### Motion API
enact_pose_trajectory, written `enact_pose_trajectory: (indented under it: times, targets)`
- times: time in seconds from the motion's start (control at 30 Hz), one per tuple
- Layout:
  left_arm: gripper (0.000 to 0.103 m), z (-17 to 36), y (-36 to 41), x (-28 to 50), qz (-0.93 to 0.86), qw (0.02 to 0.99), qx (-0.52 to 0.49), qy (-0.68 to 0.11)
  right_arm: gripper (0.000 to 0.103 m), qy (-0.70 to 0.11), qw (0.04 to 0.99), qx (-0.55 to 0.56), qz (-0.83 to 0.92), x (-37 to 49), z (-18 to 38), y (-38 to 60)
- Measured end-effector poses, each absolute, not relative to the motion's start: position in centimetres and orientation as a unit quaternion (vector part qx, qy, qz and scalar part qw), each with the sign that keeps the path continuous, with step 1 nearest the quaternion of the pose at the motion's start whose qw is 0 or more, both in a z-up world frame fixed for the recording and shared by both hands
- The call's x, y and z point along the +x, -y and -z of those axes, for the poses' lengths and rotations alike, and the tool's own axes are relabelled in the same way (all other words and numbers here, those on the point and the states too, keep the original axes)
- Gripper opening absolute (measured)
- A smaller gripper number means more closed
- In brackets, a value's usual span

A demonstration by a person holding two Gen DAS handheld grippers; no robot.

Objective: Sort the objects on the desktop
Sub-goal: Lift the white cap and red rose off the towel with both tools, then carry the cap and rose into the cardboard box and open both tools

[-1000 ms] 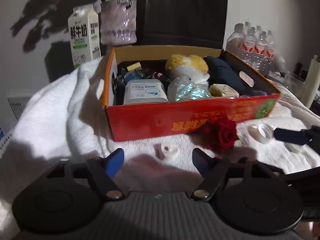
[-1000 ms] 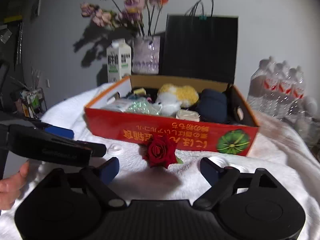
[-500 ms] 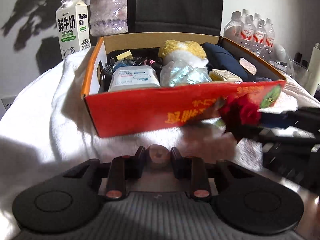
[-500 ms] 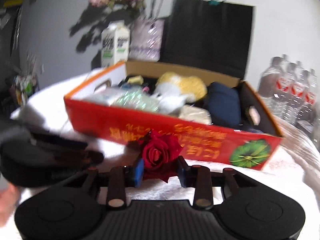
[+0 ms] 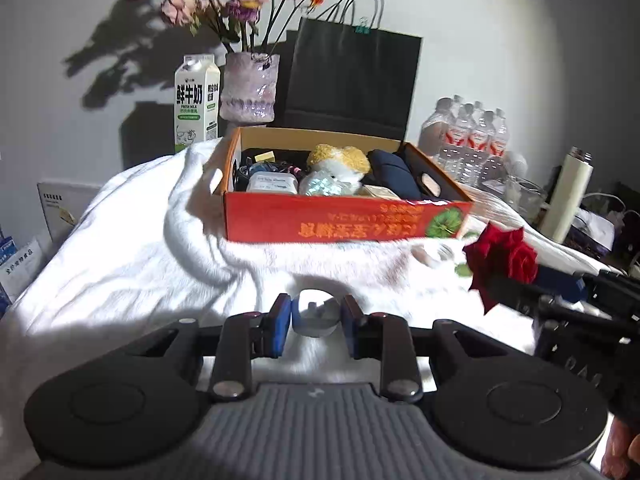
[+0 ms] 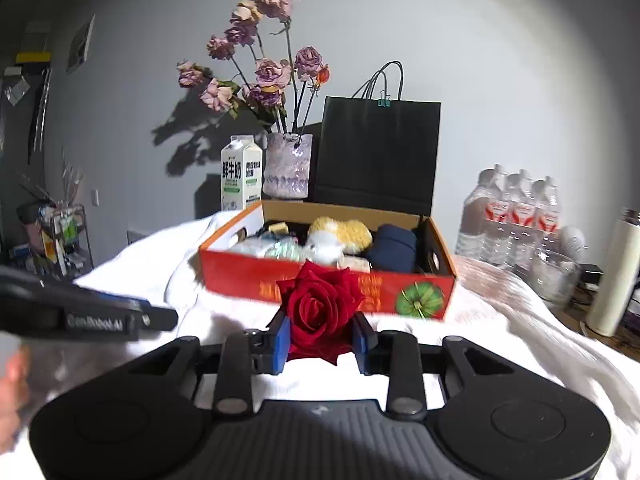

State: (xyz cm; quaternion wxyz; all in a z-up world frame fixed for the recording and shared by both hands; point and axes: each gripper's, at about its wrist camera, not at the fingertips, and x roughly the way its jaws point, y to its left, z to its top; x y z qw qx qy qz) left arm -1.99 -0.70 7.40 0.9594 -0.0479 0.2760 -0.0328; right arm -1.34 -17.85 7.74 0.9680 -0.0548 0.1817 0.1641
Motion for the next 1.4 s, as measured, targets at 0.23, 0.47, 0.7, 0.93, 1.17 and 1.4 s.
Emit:
enact_pose_trajectory:
  times: [0.23, 0.47, 0.7, 0.93, 1.17, 1.4]
  targets:
    - [0.028, -6.0, 2.2, -7.9, 0.042, 0.957, -0.037, -0.285, 0.031, -0.190, 0.966, -0.065, -0.162, -8.8, -6.7, 19.1]
    - [0.028, -5.9, 3.0, -9.4, 0.029, 0.955, -0.026, -0.293, 0.031, -0.182, 0.969, -0.047, -0.161, -12.1, -6.3, 21.3]
    - [0.028, -5.9, 3.6, -9.4, 0.034, 0.957, -0.017, -0.288, 0.031, -0.191, 0.969, -0.032, -0.155, -12.0, -5.6, 22.2]
    - [0.028, -5.8, 2.8, -7.7, 0.033, 0.955, -0.026, -0.293, 0.031, -0.209, 0.966, -0.031, -0.152, -10.6, -4.7, 21.6]
    - [0.028, -4.2, 2.1, -5.0, 0.053, 0.943, -0.044, -0.325, 0.031, -0.223, 0.962, -0.042, -0.154, -9.3, -4.6, 21.3]
    - [0.028, -8.3, 0.1, -0.1, 0.072, 0.948, -0.051, -0.307, 0.031, -0.211, 0.959, 0.005, -0.189, -4.7, -7.6, 23.0]
